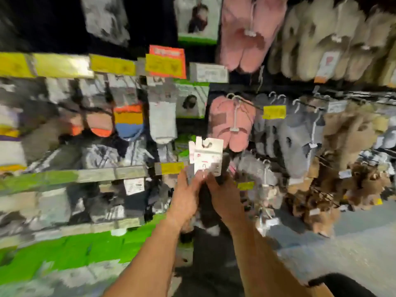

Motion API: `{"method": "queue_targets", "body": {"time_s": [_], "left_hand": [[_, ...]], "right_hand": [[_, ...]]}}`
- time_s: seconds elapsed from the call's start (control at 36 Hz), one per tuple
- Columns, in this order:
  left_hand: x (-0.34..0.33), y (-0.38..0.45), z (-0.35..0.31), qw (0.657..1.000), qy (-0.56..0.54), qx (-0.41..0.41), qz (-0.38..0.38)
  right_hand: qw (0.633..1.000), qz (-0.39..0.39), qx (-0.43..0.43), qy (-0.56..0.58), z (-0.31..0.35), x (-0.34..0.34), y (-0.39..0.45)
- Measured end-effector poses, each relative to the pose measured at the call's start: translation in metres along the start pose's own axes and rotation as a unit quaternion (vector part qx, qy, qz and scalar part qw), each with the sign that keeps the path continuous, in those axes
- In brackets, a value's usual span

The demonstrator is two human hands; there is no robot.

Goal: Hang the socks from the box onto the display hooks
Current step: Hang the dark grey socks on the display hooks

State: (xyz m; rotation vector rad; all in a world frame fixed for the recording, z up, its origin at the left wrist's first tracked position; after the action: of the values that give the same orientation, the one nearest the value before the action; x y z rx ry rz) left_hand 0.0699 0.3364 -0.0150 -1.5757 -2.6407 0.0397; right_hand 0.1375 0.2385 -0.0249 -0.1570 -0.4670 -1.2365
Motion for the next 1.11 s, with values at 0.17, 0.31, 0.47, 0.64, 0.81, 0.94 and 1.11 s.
{"method": "queue_targets", "body": {"time_s": [0.17, 0.31, 0.47, 0.64, 0.81, 0.94, 1.11], "left_hand": [[0.156, -0.043, 0.003, 0.982, -0.015, 0.017, -0.188], [0.287, -0.103, 0.016, 0.966, -0.028, 0.024, -0.256], [0.427, -0.176, 0.026, 0.926, 0.018, 0.043, -0.376], [0.541, -0.240, 0.036, 0.877, 0.027, 0.070, -0.474], [0.642, -0.272, 0.053, 0.838, 0.014, 0.076, -0.539], [0.733, -0.286, 0.061, 0.810, 0.014, 0.060, -0.584], [0.835, -0.314, 0.049, 0.761, -0.007, 0.078, -0.644]], "right_hand": [[0.989, 0.130, 0.027, 0.070, 0.094, -0.131, -0.041], [0.975, 0.188, 0.062, 0.104, 0.156, -0.249, -0.101], [0.951, 0.270, 0.107, 0.105, 0.228, -0.377, -0.179], [0.917, 0.359, 0.130, 0.115, 0.285, -0.490, -0.246], [0.881, 0.425, 0.163, 0.126, 0.333, -0.593, -0.289], [0.850, 0.478, 0.184, 0.126, 0.372, -0.684, -0.314], [0.811, 0.539, 0.185, 0.135, 0.437, -0.776, -0.351]]}}
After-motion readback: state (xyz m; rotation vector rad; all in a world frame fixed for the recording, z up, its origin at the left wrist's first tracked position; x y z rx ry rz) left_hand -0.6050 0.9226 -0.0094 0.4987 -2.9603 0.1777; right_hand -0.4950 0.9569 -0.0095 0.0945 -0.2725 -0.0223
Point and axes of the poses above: each hand's wrist, its own y-axis towards the middle knuckle, its own x-axis out of the back of the hand, z = x × y, the point moved 1 cm from there along y, towards the middle knuckle, and after that the axes turned 5 degrees about x, right-handed, at the moved point
